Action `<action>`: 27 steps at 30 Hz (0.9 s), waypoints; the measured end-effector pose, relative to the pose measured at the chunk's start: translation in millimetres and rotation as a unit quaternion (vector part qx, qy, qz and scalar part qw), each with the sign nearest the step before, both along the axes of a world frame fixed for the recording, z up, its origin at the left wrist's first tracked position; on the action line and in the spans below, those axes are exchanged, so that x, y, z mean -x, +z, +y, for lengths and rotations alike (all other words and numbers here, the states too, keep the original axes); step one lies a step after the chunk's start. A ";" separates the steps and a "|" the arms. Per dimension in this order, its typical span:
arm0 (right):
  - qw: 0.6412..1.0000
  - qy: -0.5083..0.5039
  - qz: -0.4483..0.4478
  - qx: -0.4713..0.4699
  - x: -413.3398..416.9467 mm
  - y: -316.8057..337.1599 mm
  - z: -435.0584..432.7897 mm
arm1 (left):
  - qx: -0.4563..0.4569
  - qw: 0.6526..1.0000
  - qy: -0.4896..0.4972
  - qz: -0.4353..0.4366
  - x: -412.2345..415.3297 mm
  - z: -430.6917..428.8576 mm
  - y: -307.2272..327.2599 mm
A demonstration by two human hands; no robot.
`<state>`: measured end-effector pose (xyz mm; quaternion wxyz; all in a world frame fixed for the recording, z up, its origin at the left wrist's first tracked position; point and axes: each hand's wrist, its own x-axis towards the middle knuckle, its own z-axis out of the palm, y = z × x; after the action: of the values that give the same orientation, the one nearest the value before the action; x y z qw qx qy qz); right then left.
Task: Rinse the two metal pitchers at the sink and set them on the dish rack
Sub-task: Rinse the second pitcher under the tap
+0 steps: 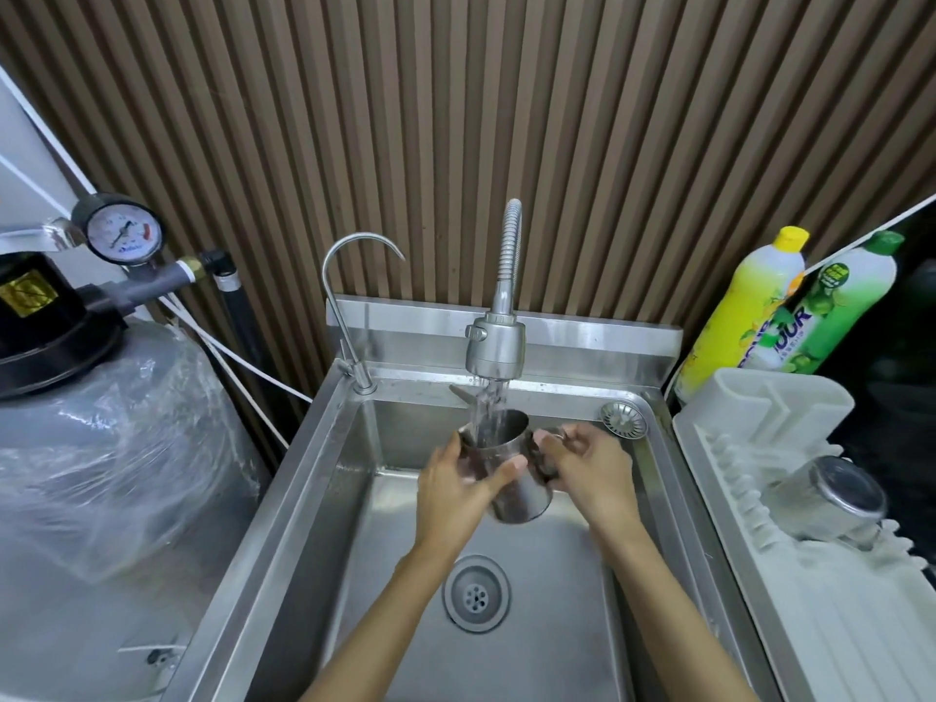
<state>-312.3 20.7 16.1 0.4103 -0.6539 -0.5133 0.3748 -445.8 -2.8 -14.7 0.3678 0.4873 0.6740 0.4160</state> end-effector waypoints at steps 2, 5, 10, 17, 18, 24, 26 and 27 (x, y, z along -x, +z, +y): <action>0.998 0.006 -0.021 -0.059 5.8 2.5 0.4 | -0.018 0.994 -0.006 -0.108 -1.5 6.3 -1.9; 0.974 0.032 0.218 -0.056 20.0 -7.0 -3.1 | -0.113 0.986 -0.008 -0.122 4.4 15.0 4.6; 0.837 0.095 0.528 0.104 17.0 -33.9 -7.0 | -0.174 0.956 0.024 0.234 10.2 -1.5 21.8; 0.996 0.035 0.048 0.073 -2.3 -2.0 3.3 | 0.020 0.999 0.021 -0.034 6.2 -1.3 -3.0; 0.998 0.036 -0.042 0.027 -0.7 5.1 5.6 | 0.022 0.994 0.022 -0.104 4.7 -0.2 -5.4; 0.980 0.046 0.189 -0.035 25.5 4.5 -3.3 | -0.132 0.983 0.014 -0.129 7.6 16.6 4.8; 0.925 0.079 0.371 0.037 23.7 -9.6 -3.6 | -0.162 0.987 0.010 -0.008 10.7 15.3 11.6; 0.903 0.091 0.413 0.071 21.1 -14.9 -3.7 | -0.161 0.985 0.010 0.053 10.1 11.6 14.5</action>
<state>-333.4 17.0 1.1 0.5025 -0.4182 -0.3270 0.6824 -455.9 8.8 -0.3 0.2441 0.5546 0.6217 0.4963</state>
